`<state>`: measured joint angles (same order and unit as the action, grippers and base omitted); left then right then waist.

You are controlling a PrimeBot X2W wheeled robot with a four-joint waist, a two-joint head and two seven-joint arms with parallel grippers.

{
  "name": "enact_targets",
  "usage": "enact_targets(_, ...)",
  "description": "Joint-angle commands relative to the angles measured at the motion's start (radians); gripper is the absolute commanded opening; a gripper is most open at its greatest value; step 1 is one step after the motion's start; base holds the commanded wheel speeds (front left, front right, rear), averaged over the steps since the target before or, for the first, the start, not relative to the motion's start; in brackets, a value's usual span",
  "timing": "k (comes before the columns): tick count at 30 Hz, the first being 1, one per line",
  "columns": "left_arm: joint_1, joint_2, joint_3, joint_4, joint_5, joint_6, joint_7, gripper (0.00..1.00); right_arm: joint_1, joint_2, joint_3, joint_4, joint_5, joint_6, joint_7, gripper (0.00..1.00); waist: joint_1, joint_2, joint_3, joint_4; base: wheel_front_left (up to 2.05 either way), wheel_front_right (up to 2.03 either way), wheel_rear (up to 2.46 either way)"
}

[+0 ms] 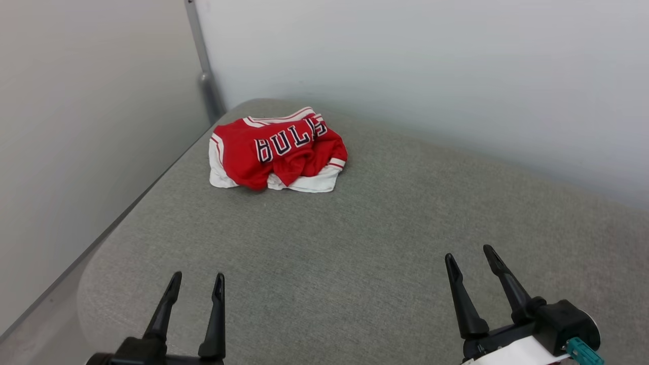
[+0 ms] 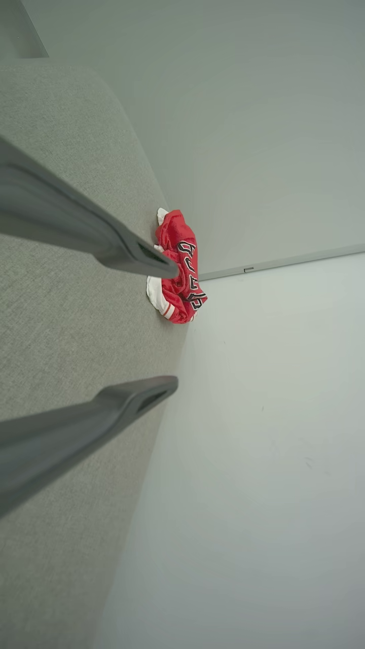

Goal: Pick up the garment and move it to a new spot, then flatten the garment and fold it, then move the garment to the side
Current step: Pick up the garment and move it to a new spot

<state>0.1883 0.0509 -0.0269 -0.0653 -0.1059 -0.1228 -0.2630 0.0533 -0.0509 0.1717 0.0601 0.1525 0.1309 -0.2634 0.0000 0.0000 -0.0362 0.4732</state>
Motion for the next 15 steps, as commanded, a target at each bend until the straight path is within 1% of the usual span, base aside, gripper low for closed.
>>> enact_targets(1, -0.027, -0.001, 0.0, -0.001, -0.007, -0.003, -0.003, 1.0, 0.004, 0.001, -0.001, -0.007, -0.005, 0.0, -0.002, 1.0, 0.0, 0.0, 0.021, -0.016, 0.0, 0.0, 0.0)
enact_targets(6, -0.097, 0.001, -0.006, 0.012, -0.032, -0.007, -0.003, 1.0, -0.033, 0.001, -0.012, -0.027, -0.055, 0.0, -0.002, 1.0, 0.0, 0.0, 0.102, -0.059, 0.0, 0.0, 0.0)
enact_targets(8, -0.138, 0.02, -0.032, 0.021, -0.05, -0.007, -0.003, 1.0, -0.045, 0.001, -0.019, -0.036, -0.074, 0.0, -0.002, 1.0, 0.0, 0.0, 0.143, -0.08, 0.0, 0.0, 0.0)
enact_targets(11, -0.214, 0.041, -0.062, 0.053, -0.121, -0.007, -0.003, 1.0, -0.065, 0.001, -0.035, -0.051, -0.1, 0.0, -0.002, 1.0, 0.0, 0.0, 0.207, -0.107, 0.0, 0.0, 0.0)
enact_targets(12, -0.247, 0.053, -0.07, 0.066, -0.153, -0.007, -0.003, 1.0, -0.074, 0.001, -0.038, -0.057, -0.108, 0.0, -0.002, 1.0, 0.0, 0.0, 0.231, -0.117, 0.0, 0.0, 0.0)
enact_targets(15, -0.359, 0.143, -0.118, 0.115, -0.238, -0.006, -0.003, 1.0, -0.105, 0.001, -0.045, -0.082, -0.14, 0.0, -0.002, 1.0, 0.0, 0.0, 0.312, -0.15, 0.0, 0.0, 0.0)
